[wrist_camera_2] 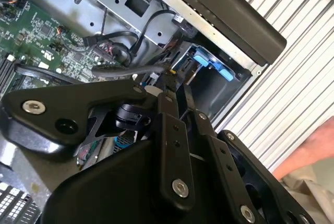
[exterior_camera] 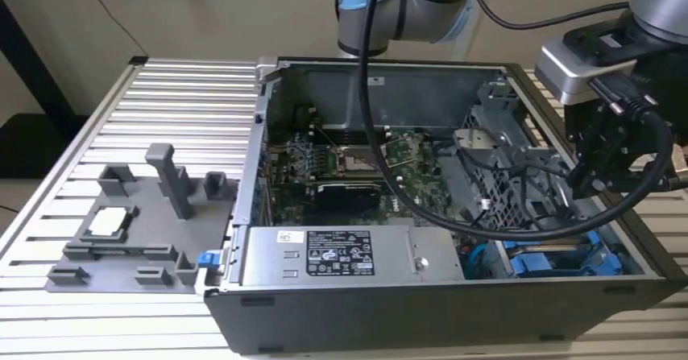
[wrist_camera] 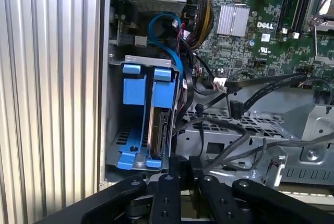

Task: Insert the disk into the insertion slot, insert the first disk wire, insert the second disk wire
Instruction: 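Insert the first disk wire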

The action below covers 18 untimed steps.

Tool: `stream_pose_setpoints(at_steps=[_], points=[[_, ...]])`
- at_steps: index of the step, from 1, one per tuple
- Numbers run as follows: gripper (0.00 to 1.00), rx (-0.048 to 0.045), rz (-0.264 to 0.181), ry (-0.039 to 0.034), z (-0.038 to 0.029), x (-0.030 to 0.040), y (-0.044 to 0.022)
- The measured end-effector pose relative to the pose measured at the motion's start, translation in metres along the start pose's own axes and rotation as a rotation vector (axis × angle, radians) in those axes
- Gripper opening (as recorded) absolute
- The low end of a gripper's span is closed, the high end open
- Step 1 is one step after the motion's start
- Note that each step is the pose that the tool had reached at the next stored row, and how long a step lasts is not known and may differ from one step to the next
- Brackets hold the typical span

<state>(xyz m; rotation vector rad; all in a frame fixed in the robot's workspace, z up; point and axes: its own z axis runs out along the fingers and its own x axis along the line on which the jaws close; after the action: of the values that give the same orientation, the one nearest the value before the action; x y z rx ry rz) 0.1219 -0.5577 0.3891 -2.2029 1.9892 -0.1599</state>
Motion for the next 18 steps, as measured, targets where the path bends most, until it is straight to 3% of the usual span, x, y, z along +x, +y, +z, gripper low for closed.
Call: stream_pose_setpoints(at_steps=[4,8,10,13,18], points=[[0.19,-0.0427,-0.002,0.0173,0.0009,0.0006,-0.0043],[0.19,-0.0939,-0.001,0.0192,0.0025,0.0014,-0.0124],[0.19,-0.1141,0.000,0.0179,0.0032,0.0018,-0.0161],[0.19,-0.1291,0.001,0.0169,0.0045,0.0023,-0.0205],[0.19,-0.1347,0.014,0.0182,0.0075,0.0027,-0.0228]])
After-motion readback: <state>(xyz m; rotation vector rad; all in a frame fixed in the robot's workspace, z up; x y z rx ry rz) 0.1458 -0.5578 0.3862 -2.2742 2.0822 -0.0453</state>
